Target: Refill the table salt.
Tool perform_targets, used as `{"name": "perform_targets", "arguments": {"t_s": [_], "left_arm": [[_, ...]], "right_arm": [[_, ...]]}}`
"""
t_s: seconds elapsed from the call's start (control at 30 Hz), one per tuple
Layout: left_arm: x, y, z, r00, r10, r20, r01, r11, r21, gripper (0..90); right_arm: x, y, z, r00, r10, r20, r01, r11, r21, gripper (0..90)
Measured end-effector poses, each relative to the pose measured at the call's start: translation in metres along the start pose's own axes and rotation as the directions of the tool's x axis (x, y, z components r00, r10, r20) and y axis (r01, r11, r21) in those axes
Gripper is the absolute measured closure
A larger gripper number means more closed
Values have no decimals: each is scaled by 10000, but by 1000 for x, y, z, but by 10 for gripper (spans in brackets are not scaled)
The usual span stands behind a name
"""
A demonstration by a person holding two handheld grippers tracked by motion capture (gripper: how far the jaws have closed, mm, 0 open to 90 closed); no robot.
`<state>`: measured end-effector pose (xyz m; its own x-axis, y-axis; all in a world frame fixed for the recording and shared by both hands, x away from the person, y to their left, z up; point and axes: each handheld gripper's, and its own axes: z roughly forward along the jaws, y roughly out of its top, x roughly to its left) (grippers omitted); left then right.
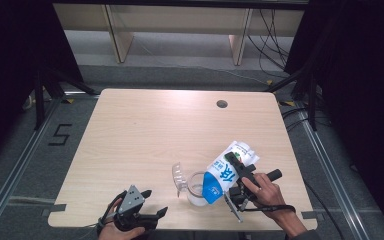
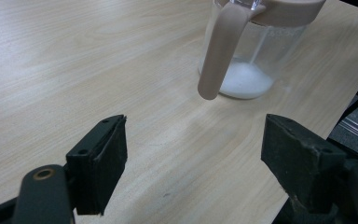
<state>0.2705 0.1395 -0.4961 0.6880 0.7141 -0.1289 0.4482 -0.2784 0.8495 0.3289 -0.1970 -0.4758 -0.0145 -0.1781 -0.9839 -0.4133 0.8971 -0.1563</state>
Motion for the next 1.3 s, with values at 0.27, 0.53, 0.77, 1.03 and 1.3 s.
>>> {"name": "perform_targets", "arguments": {"t_s": [0.27, 0.53, 0.77, 1.03, 1.3], "left_arm": [[0, 0, 0, 10000, -5, 10, 5, 10000, 1, 222], [0, 0, 0, 9999, -139, 30, 139, 9999, 4, 222], [0, 0, 0, 10000, -96, 1, 96, 10000, -10, 222], [0, 0, 0, 10000, 2, -3, -2, 10000, 17, 222], [0, 0, 0, 10000, 15, 20, -15, 10000, -3, 222]], "right_arm": [[0, 0, 0, 10000, -65, 13, 65, 10000, -1, 521], [2, -1, -1, 9997, 191, -121, -189, 9997, 162, 524], [2, -1, -1, 9999, 117, -123, -115, 9997, 204, 524], [2, -1, 0, 9999, 95, -108, -93, 9998, 163, 528], [3, -2, 0, 9994, 325, -137, -321, 9992, 252, 531]]}}
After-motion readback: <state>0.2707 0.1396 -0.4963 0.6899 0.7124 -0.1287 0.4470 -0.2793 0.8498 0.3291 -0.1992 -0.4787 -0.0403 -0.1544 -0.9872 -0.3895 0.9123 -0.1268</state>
